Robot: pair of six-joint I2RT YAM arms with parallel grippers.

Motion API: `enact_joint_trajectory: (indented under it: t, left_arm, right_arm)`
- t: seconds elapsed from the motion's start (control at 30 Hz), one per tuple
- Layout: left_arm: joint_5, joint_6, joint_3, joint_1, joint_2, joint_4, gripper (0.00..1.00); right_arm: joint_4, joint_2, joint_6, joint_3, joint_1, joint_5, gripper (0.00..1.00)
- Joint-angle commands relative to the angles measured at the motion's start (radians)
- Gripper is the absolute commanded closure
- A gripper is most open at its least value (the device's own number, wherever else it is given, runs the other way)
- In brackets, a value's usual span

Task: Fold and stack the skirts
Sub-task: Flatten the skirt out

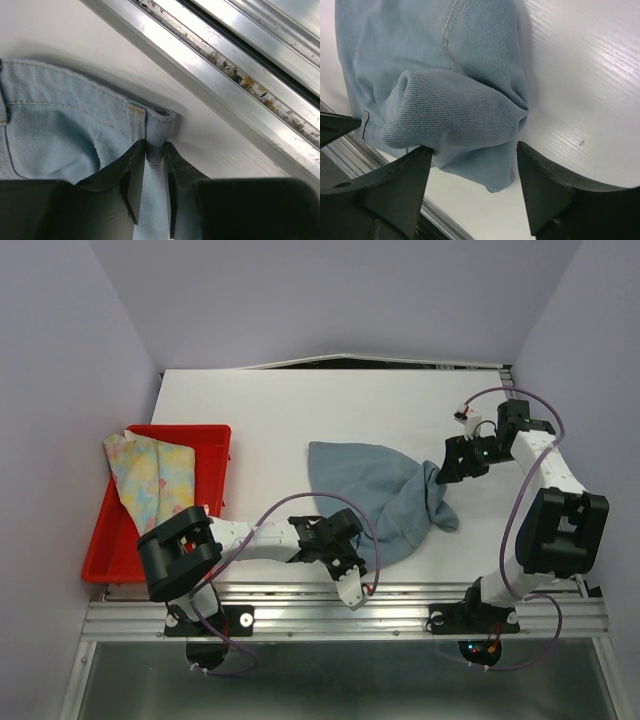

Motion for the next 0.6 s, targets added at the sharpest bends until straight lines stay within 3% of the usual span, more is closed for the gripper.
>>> enact_joint_trajectory:
  t: [0.0, 0.03, 0.07, 0.13, 0.23, 0.27, 0.33, 0.47, 0.53, 0.57]
  left_arm:
    - [0.013, -0.054, 0.029, -0.011, -0.048, -0.001, 0.82]
    - [0.013, -0.094, 0.044, -0.009, -0.065, -0.002, 0.90]
    - [0.045, -0.150, 0.082, -0.001, -0.086, -0.046, 1.00]
    - [0.127, -0.319, 0.136, 0.064, -0.158, -0.113, 1.00]
    - [0.313, -0.500, 0.247, 0.155, -0.256, -0.222, 1.00]
    - [0.407, -0.636, 0.286, 0.233, -0.281, -0.224, 1.00]
    - [0.465, -0.823, 0.308, 0.328, -0.351, -0.159, 1.00]
    - [0.458, -1.102, 0.297, 0.451, -0.357, 0.006, 1.00]
    - [0.368, -1.273, 0.314, 0.508, -0.262, 0.043, 1.00]
    - [0.346, -1.274, 0.323, 0.532, -0.222, 0.056, 1.00]
  right_arm:
    - [0.078, 0.007, 0.037, -0.011, 0.021, -0.036, 0.32]
    - [0.087, 0.012, 0.039, -0.011, 0.021, -0.033, 0.32]
    - [0.093, 0.018, 0.037, -0.011, 0.021, -0.026, 0.40]
    - [0.112, 0.044, 0.036, -0.003, 0.021, 0.006, 0.47]
    - [0.161, 0.072, 0.047, 0.003, 0.021, 0.072, 0.48]
    - [0.171, 0.079, 0.048, 0.011, 0.021, 0.084, 0.48]
    - [0.184, 0.107, 0.054, 0.041, 0.021, 0.090, 0.50]
    - [0.185, 0.129, 0.059, 0.101, 0.021, 0.106, 0.42]
    - [0.179, 0.126, 0.057, 0.150, 0.021, 0.110, 0.33]
    - [0.178, 0.126, 0.057, 0.165, 0.021, 0.110, 0.29]
